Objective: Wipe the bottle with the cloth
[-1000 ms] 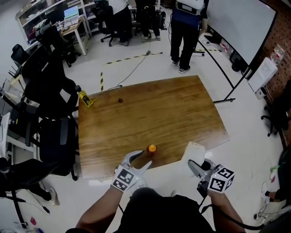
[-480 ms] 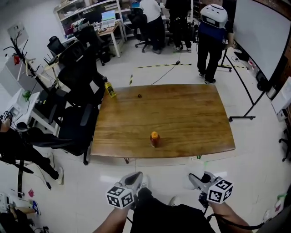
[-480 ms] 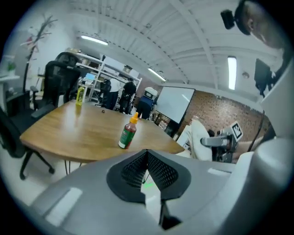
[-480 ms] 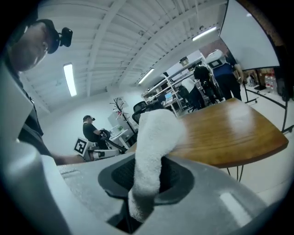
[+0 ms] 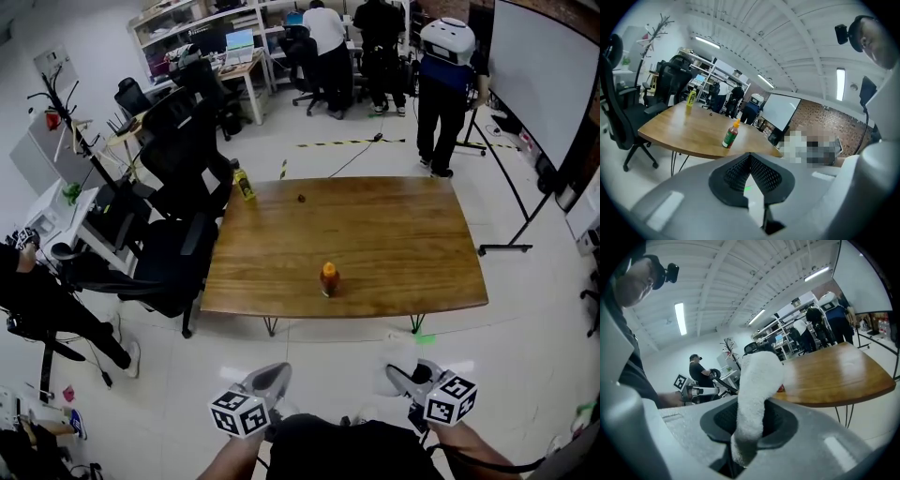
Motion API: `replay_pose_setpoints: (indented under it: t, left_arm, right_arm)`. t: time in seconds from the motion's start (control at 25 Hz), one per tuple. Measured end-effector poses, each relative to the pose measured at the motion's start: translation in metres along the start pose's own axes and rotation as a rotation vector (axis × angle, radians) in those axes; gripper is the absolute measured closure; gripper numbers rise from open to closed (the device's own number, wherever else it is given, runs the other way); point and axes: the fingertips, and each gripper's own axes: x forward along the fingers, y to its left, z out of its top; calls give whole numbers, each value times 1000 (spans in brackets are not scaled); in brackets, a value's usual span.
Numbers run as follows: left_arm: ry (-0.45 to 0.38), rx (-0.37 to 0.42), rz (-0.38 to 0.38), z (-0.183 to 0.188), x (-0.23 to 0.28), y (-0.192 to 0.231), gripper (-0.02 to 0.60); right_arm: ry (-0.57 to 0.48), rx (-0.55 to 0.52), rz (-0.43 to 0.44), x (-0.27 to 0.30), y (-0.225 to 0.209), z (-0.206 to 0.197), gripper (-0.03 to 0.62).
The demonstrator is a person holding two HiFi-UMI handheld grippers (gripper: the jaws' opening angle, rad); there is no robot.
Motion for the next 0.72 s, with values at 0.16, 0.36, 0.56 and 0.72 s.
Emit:
replay_pose_setpoints:
  t: [0.16, 0.36, 0.56, 0.72]
  left_arm:
    - [31, 34, -45, 11, -5, 16, 565]
    - [55, 67, -112, 22, -5, 34, 565]
    - [80, 84, -171, 22, -11, 37, 565]
    - [91, 91, -195, 20, -11, 36, 565]
  right_arm:
    - [-22, 18, -56, 12, 19, -4, 522]
    - [-35, 16, -123, 29, 38, -17, 523]
    - [-41, 30, -173, 33, 50, -22, 523]
    - [-43, 25, -191, 33, 54, -23, 523]
